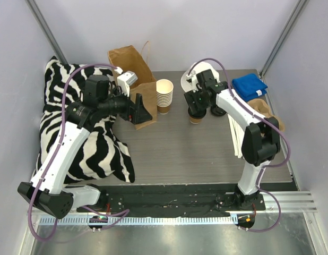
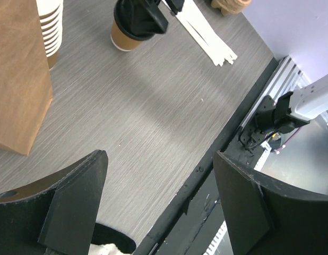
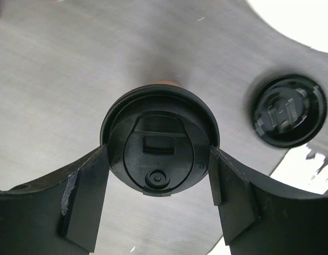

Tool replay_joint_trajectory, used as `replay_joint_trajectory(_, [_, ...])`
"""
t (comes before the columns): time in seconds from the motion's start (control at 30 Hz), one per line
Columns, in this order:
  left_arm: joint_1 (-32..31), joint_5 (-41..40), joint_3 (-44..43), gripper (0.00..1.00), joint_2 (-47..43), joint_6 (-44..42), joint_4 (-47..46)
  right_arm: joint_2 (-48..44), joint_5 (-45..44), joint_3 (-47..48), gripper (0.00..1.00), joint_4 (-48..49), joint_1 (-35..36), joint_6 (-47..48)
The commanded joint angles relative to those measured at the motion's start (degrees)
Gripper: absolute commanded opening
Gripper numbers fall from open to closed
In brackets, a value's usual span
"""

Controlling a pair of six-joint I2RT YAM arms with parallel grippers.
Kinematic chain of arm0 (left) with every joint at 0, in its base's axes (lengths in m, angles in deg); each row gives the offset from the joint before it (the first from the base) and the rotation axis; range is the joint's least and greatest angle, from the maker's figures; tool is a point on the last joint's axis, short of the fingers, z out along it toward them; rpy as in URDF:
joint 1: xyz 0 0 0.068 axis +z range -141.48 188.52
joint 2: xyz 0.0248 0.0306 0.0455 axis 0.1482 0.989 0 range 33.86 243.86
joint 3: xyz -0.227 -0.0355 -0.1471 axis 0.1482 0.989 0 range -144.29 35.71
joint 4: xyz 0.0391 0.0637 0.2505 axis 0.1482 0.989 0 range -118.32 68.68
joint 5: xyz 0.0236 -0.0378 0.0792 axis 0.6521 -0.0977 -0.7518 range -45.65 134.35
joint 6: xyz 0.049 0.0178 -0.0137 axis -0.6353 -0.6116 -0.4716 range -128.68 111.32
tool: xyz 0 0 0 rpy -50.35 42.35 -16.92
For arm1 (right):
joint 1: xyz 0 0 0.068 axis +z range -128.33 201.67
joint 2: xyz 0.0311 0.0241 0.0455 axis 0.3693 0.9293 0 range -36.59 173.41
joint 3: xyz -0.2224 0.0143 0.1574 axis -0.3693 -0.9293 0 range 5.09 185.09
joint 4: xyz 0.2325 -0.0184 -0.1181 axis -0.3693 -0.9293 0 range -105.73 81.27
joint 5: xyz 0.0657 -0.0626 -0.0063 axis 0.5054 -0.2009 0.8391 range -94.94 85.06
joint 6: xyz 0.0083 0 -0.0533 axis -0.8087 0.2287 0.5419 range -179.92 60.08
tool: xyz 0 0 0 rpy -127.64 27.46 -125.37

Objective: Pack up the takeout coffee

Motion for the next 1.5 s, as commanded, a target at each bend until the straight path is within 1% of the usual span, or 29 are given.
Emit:
replay_joint_trajectory(0.0, [3.2, 3.0, -3.5, 0.86, 0.3, 3.5, -3.7, 4.7, 0.8, 6.9, 0.73, 2.3, -2.3, 1.4])
replay_joint_trajectory(0.03, [3.9, 4.1, -3.8, 0.86, 0.4, 4.2, -4.2, 5.4, 0.8, 7.8, 0.73, 2.4, -3.1, 1.3])
replay_joint_trajectory(0.17, [6.0, 4.5, -5.5, 0.86, 0.4, 4.7, -4.3, 8.3, 0.5, 11.7, 0.73, 2.5, -4.5, 1.3])
replay_joint_trajectory(0.3, [6.4, 4.8, -5.2, 0.86, 0.2, 4.9, -4.4, 10.0, 0.3, 12.7, 0.75, 2.4, -4.8, 1.6])
replay_joint_trajectory(0.4, [6.7, 4.7, -4.8, 0.86, 0.1, 4.9, -4.5, 10.5, 0.1, 13.0, 0.82, 2.2, -4.8, 1.6])
replay_joint_trajectory(0.43, [6.7, 4.8, -4.8, 0.85, 0.0, 4.9, -4.5, 10.7, 0.1, 13.1, 0.87, 2.1, -4.9, 1.6])
replay_joint_trajectory(0.5, [6.9, 5.0, -4.6, 0.86, 0.2, 5.0, -4.5, 10.6, 0.1, 13.5, 0.93, 1.6, -4.9, 1.6])
replay_joint_trajectory(0.53, [6.9, 4.8, -4.6, 0.86, 0.2, 5.0, -4.5, 10.4, 0.1, 13.7, 0.98, 1.5, -4.8, 1.7])
replay_joint_trajectory(0.57, [6.9, 4.9, -4.6, 0.86, 0.3, 5.0, -4.6, 10.1, 0.1, 14.0, 1.0, 1.5, -4.9, 1.7])
replay_joint_trajectory(0.63, [7.0, 4.6, -4.5, 0.86, 0.4, 5.3, -4.6, 9.6, 0.1, 14.8, 1.0, 0.8, -4.9, 1.7])
replay_joint_trajectory(0.77, [7.5, 5.0, -5.3, 0.86, 1.0, 5.0, -4.1, 6.9, 1.7, 19.3, 1.0, -2.2, -5.7, 1.7])
replay_joint_trajectory(0.83, [7.6, 5.0, -5.6, 0.86, 1.0, 4.3, -3.2, 5.2, 3.5, 21.1, 1.0, -5.1, -6.4, 1.9])
replay_joint_trajectory(0.87, [7.7, 5.0, -5.8, 0.86, 1.0, 3.2, -2.7, 4.5, 4.7, 23.0, 1.0, -6.6, -7.0, 3.5])
replay_joint_trajectory(0.9, [7.7, 5.0, -6.1, 0.86, 0.9, 2.3, -1.8, 2.9, 5.8, 23.9, 1.0, -10.3, -7.5, 4.2])
replay_joint_trajectory(1.0, [7.8, 4.8, -6.8, 0.86, 0.3, -0.8, 2.2, -0.3, 8.1, 23.3, 1.0, -16.2, -11.0, 7.3])
replay_joint_trajectory(1.03, [7.9, 4.9, -6.8, 0.86, -0.1, -1.6, 3.9, -3.0, 8.2, 22.3, 1.0, -17.3, -12.3, 8.4])
replay_joint_trajectory(1.17, [8.2, 6.4, -6.5, 0.88, -1.1, -3.8, 6.9, -9.4, 6.6, 13.9, 1.0, -20.3, -21.4, 13.3])
replay_joint_trajectory(1.3, [8.2, 7.9, -5.5, 0.92, -0.8, -3.9, 9.3, -12.9, 5.3, 9.4, 1.0, -24.0, -30.5, 18.0])
replay_joint_trajectory(1.37, [8.2, 7.3, -6.0, 0.92, 0.7, -3.8, 12.2, -15.0, 8.2, 7.9, 1.0, -25.1, -34.2, 21.3])
replay_joint_trajectory(1.4, [8.2, 6.7, -6.2, 0.92, 1.0, -4.0, 13.1, -15.5, 9.8, 7.8, 1.0, -26.7, -37.7, 22.4])
replay_joint_trajectory(1.47, [8.2, 6.6, -6.6, 0.92, 1.3, -5.5, 15.2, -15.9, 11.8, 7.8, 1.0, -29.3, -40.5, 25.0])
